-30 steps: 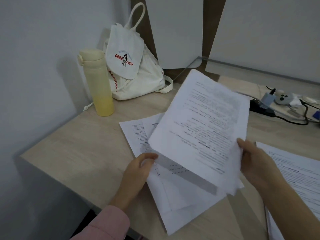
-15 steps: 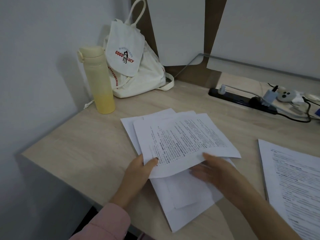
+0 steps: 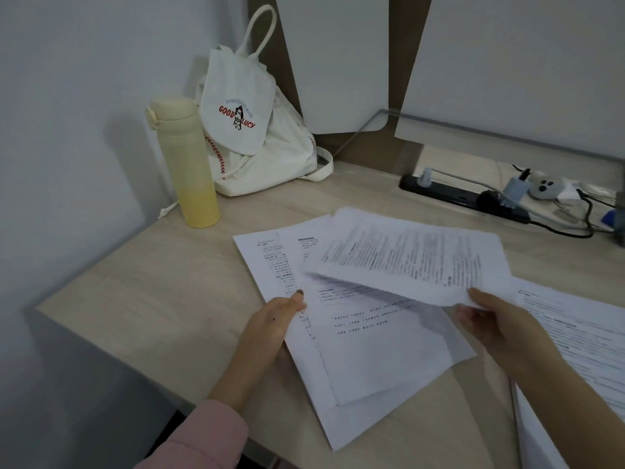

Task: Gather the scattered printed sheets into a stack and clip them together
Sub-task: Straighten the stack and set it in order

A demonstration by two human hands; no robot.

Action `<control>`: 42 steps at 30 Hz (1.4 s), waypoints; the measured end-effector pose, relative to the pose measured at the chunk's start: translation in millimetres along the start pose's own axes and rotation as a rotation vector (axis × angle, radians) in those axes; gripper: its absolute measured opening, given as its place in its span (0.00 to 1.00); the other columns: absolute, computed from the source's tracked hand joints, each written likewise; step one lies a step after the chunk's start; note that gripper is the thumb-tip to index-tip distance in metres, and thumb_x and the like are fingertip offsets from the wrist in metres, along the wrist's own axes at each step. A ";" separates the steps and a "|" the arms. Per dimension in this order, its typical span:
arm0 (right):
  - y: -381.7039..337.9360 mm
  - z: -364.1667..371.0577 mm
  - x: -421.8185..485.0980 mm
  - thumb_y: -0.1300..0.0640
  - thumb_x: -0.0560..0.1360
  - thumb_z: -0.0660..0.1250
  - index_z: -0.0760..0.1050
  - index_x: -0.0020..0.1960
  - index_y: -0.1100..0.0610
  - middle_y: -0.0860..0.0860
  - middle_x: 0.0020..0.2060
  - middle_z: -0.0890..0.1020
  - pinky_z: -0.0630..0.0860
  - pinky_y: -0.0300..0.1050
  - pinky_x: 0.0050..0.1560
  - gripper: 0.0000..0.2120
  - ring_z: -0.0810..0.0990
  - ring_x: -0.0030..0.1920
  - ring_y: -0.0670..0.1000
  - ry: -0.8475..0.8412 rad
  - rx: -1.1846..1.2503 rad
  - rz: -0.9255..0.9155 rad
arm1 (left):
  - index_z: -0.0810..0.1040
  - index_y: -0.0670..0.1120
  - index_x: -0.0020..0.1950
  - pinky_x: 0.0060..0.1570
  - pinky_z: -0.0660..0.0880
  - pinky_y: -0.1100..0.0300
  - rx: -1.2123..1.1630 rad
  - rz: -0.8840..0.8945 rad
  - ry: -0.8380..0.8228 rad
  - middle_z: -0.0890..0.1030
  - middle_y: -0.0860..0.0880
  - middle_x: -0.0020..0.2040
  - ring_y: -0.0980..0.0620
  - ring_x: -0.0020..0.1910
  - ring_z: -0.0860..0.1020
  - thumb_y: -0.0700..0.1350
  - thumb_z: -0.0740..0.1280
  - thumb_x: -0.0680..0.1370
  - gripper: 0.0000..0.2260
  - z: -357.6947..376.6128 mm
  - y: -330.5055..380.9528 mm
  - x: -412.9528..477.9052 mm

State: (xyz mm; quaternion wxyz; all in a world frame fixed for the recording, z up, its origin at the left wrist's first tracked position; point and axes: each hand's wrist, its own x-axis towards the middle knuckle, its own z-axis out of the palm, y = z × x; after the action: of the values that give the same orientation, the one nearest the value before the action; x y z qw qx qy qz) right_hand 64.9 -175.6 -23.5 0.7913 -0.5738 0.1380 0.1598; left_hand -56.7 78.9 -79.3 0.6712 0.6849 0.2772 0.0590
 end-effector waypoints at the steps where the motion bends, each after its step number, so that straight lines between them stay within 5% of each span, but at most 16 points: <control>1: 6.4 3.3 -8.2 0.67 0.77 0.59 0.73 0.53 0.61 0.51 0.28 0.84 0.78 0.36 0.25 0.07 0.82 0.26 0.47 -0.035 0.014 0.023 | 0.82 0.52 0.45 0.63 0.72 0.50 0.014 0.003 -0.002 0.82 0.60 0.50 0.54 0.57 0.78 0.57 0.63 0.75 0.12 0.8 0.8 -1.0; 4: 29.7 14.7 -34.3 0.66 0.77 0.58 0.73 0.52 0.64 0.57 0.32 0.85 0.80 0.42 0.28 0.07 0.85 0.32 0.53 -0.156 0.004 0.158 | 0.82 0.54 0.46 0.65 0.71 0.48 0.053 0.011 0.010 0.82 0.59 0.53 0.55 0.59 0.77 0.61 0.67 0.71 0.14 3.8 1.0 -0.1; 8: 52.6 22.6 -53.6 0.63 0.77 0.60 0.75 0.52 0.68 0.63 0.41 0.85 0.82 0.46 0.33 0.10 0.85 0.36 0.56 -0.279 -0.028 0.361 | 0.81 0.50 0.50 0.65 0.69 0.53 0.085 0.049 0.036 0.81 0.56 0.54 0.54 0.60 0.75 0.48 0.67 0.75 0.06 8.3 -1.1 0.3; 17: 62.8 35.1 -68.0 0.56 0.78 0.58 0.78 0.49 0.66 0.55 0.30 0.81 0.76 0.37 0.25 0.15 0.78 0.25 0.47 -0.492 -0.216 0.533 | 0.72 0.59 0.48 0.58 0.75 0.46 0.021 0.000 0.088 0.78 0.52 0.55 0.49 0.56 0.78 0.63 0.72 0.62 0.20 35.0 3.4 -9.5; 20: 60.8 36.3 -72.7 0.53 0.78 0.58 0.79 0.46 0.63 0.53 0.29 0.80 0.74 0.35 0.25 0.16 0.78 0.25 0.46 -0.549 -0.310 0.554 | 0.69 0.56 0.50 0.57 0.75 0.49 0.009 0.005 0.080 0.77 0.50 0.57 0.49 0.55 0.77 0.56 0.72 0.67 0.17 44.7 4.4 -9.6; 25: 39.2 19.8 -76.9 0.45 0.77 0.58 0.81 0.33 0.59 0.53 0.25 0.80 0.70 0.35 0.24 0.24 0.77 0.24 0.47 -0.565 -0.631 0.425 | 0.66 0.52 0.55 0.51 0.76 0.51 0.063 0.010 0.056 0.74 0.45 0.59 0.46 0.51 0.78 0.41 0.67 0.74 0.14 39.9 5.4 -8.1; 28: 19.1 3.0 -69.6 0.49 0.77 0.61 0.80 0.31 0.59 0.54 0.25 0.80 0.72 0.37 0.27 0.22 0.76 0.24 0.49 -0.413 -0.724 0.253 | 0.65 0.49 0.58 0.55 0.75 0.47 0.036 0.010 0.025 0.71 0.42 0.62 0.43 0.55 0.76 0.37 0.65 0.75 0.16 18.4 6.4 -9.3; 30: 12.8 -7.1 -56.9 0.55 0.77 0.61 0.80 0.35 0.60 0.56 0.31 0.82 0.77 0.39 0.32 0.16 0.79 0.30 0.50 -0.222 -0.681 0.079 | 0.63 0.49 0.62 0.57 0.74 0.47 0.046 0.017 -0.014 0.70 0.42 0.63 0.43 0.58 0.73 0.33 0.65 0.75 0.20 1.0 5.8 -10.3; 33: 12.7 -11.3 -36.1 0.60 0.77 0.60 0.79 0.50 0.59 0.57 0.47 0.81 0.76 0.46 0.54 0.09 0.79 0.46 0.53 -0.052 -0.704 -0.098 | 0.53 0.48 0.74 0.57 0.69 0.55 0.073 0.041 -0.066 0.67 0.50 0.65 0.50 0.60 0.70 0.31 0.65 0.74 0.34 -19.3 8.2 -16.8; 36: 18.1 -2.6 -26.1 0.60 0.77 0.60 0.74 0.62 0.62 0.55 0.52 0.77 0.68 0.51 0.64 0.15 0.73 0.51 0.52 -0.032 -0.813 -0.095 | 0.43 0.49 0.77 0.58 0.67 0.57 0.011 0.022 0.010 0.66 0.53 0.62 0.53 0.59 0.69 0.36 0.65 0.76 0.38 -24.6 9.2 -19.3; 39: 25.8 16.2 -25.4 0.63 0.77 0.59 0.74 0.55 0.70 0.60 0.46 0.80 0.71 0.52 0.60 0.12 0.74 0.44 0.51 -0.163 -0.804 -0.063 | 0.59 0.47 0.72 0.59 0.70 0.55 0.025 0.039 0.027 0.71 0.51 0.65 0.51 0.58 0.73 0.38 0.64 0.77 0.26 -18.0 6.3 -18.8; 42: 34.7 33.2 -29.3 0.62 0.76 0.61 0.74 0.62 0.58 0.51 0.57 0.78 0.71 0.46 0.59 0.15 0.76 0.56 0.51 -0.264 -0.787 -0.040 | 0.64 0.47 0.70 0.57 0.72 0.55 0.041 0.057 0.025 0.75 0.50 0.62 0.51 0.56 0.76 0.38 0.65 0.76 0.23 -5.4 3.6 -23.3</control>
State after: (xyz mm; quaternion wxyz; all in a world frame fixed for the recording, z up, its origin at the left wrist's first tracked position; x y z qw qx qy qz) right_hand 25.1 -136.7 -31.5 0.5253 -0.8097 -0.0474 0.2573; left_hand -77.6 73.2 -68.6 0.6515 0.7055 0.2670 0.0812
